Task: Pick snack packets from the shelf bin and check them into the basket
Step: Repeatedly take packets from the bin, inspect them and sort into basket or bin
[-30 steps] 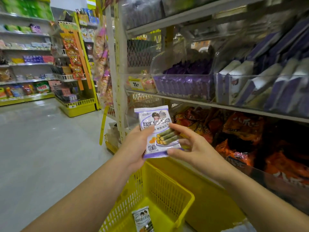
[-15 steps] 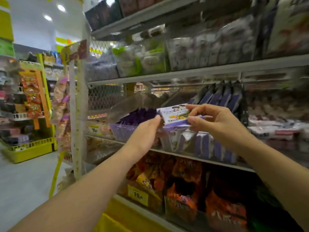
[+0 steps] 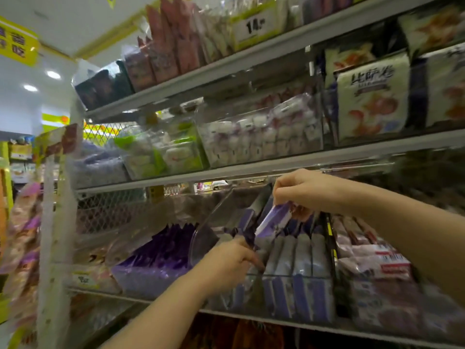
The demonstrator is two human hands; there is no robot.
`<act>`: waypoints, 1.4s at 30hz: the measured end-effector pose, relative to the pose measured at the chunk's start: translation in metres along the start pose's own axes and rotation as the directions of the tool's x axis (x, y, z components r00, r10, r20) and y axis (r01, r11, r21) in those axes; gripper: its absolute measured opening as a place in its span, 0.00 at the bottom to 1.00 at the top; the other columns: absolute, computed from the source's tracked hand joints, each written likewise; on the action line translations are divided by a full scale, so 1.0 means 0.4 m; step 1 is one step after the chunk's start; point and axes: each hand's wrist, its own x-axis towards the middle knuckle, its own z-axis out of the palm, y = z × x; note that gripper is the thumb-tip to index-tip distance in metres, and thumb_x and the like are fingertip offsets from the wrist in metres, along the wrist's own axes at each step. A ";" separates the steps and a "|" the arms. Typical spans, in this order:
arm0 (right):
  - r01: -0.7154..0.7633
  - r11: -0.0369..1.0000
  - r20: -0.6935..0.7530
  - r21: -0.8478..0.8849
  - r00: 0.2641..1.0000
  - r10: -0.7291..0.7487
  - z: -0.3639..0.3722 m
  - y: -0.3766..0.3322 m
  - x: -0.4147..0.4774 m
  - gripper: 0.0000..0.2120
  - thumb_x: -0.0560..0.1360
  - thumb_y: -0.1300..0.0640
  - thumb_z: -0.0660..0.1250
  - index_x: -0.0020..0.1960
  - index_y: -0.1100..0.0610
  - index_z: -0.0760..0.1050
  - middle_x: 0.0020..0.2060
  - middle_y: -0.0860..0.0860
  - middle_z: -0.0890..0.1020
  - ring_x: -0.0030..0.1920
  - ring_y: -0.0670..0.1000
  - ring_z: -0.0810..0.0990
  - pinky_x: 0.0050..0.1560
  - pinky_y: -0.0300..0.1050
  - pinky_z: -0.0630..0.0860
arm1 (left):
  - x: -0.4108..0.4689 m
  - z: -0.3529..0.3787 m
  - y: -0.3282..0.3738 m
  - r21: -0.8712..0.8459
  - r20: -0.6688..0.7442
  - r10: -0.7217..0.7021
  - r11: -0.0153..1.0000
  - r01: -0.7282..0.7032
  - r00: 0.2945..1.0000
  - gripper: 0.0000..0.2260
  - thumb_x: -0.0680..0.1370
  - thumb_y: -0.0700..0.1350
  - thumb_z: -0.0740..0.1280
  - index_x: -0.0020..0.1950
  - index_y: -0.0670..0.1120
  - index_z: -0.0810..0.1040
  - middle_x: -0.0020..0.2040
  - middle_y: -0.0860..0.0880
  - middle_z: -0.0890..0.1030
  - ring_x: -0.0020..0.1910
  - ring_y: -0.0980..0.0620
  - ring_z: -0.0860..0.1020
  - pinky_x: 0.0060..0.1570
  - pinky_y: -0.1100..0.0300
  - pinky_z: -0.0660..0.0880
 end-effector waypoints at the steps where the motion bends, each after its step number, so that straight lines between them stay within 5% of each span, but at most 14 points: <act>1: -0.004 1.000 0.017 -0.017 1.000 0.004 -0.003 0.002 0.005 0.07 0.74 0.56 0.65 0.38 0.55 0.78 0.33 0.53 0.78 0.30 0.48 0.77 0.33 0.42 0.77 | 0.006 -0.001 -0.006 0.026 0.033 0.006 1.000 -0.006 0.999 0.17 0.80 0.41 0.58 0.56 0.56 0.83 0.65 0.55 0.73 0.65 0.53 0.71 0.67 0.58 0.66; 7: 0.005 0.998 0.128 -0.058 0.992 0.003 -0.012 0.009 0.030 0.07 0.74 0.56 0.66 0.38 0.56 0.78 0.41 0.63 0.81 0.35 0.52 0.78 0.35 0.41 0.78 | -0.008 -0.018 -0.035 0.307 0.147 -0.030 0.952 -0.017 0.989 0.16 0.79 0.48 0.56 0.64 0.53 0.77 0.64 0.48 0.68 0.64 0.48 0.64 0.67 0.47 0.62; 16: -0.005 0.959 0.252 -0.283 0.964 0.080 0.078 0.005 0.097 0.07 0.74 0.51 0.65 0.44 0.54 0.78 0.38 0.51 0.80 0.35 0.49 0.80 0.35 0.38 0.78 | -0.040 0.012 -0.077 -0.011 0.026 -0.010 1.000 0.011 1.000 0.22 0.77 0.56 0.48 0.63 0.58 0.77 0.66 0.56 0.65 0.63 0.54 0.64 0.64 0.56 0.63; 23: 0.096 0.848 0.161 -0.522 0.987 -0.012 0.176 0.037 0.125 0.05 0.75 0.47 0.66 0.48 0.48 0.73 0.38 0.45 0.76 0.39 0.46 0.77 0.35 0.38 0.72 | -0.061 0.012 -0.093 -0.028 0.005 0.014 1.000 -0.013 1.000 0.18 0.81 0.52 0.51 0.57 0.51 0.80 0.69 0.56 0.68 0.64 0.56 0.66 0.65 0.55 0.66; 28: 0.167 0.737 0.229 -0.655 0.973 -0.016 0.204 0.049 0.121 0.12 0.75 0.46 0.68 0.55 0.50 0.76 0.39 0.44 0.74 0.37 0.43 0.73 0.33 0.37 0.69 | -0.075 0.011 -0.096 -0.017 -0.005 0.031 0.999 -0.031 1.000 0.21 0.80 0.54 0.50 0.59 0.51 0.80 0.71 0.56 0.67 0.65 0.57 0.67 0.64 0.54 0.68; 31: 0.172 0.769 0.265 -0.616 0.964 -0.004 0.251 0.068 0.109 0.13 0.74 0.43 0.68 0.55 0.48 0.76 0.42 0.45 0.78 0.40 0.46 0.76 0.35 0.39 0.71 | -0.080 0.005 -0.100 -0.071 -0.034 0.022 0.997 -0.025 0.999 0.19 0.79 0.54 0.52 0.55 0.52 0.82 0.67 0.57 0.71 0.60 0.58 0.71 0.60 0.53 0.72; 35: 0.163 0.867 0.329 -0.470 0.944 0.001 0.244 0.068 0.084 0.15 0.78 0.44 0.63 0.61 0.49 0.77 0.55 0.46 0.81 0.53 0.46 0.78 0.55 0.42 0.76 | -0.090 -0.003 -0.106 -0.151 -0.145 0.010 0.988 -0.033 0.989 0.16 0.76 0.53 0.58 0.55 0.53 0.82 0.55 0.63 0.75 0.52 0.63 0.75 0.53 0.59 0.77; 38: 0.175 0.852 0.281 -0.493 0.959 -0.034 0.189 0.055 0.064 0.12 0.77 0.49 0.66 0.60 0.49 0.78 0.52 0.42 0.81 0.48 0.39 0.77 0.50 0.31 0.73 | -0.099 0.011 -0.094 -0.149 -0.230 0.042 0.986 -0.077 0.972 0.20 0.72 0.58 0.56 0.60 0.57 0.76 0.51 0.68 0.71 0.51 0.67 0.73 0.48 0.66 0.73; 42: 0.195 0.825 0.441 -0.531 0.895 0.073 0.149 0.048 0.042 0.09 0.76 0.53 0.67 0.55 0.46 0.81 0.47 0.43 0.82 0.46 0.42 0.79 0.47 0.36 0.76 | -0.100 0.039 -0.057 -0.147 -0.274 0.146 0.970 -0.192 0.950 0.17 0.77 0.58 0.56 0.63 0.59 0.74 0.59 0.68 0.69 0.60 0.68 0.69 0.58 0.65 0.70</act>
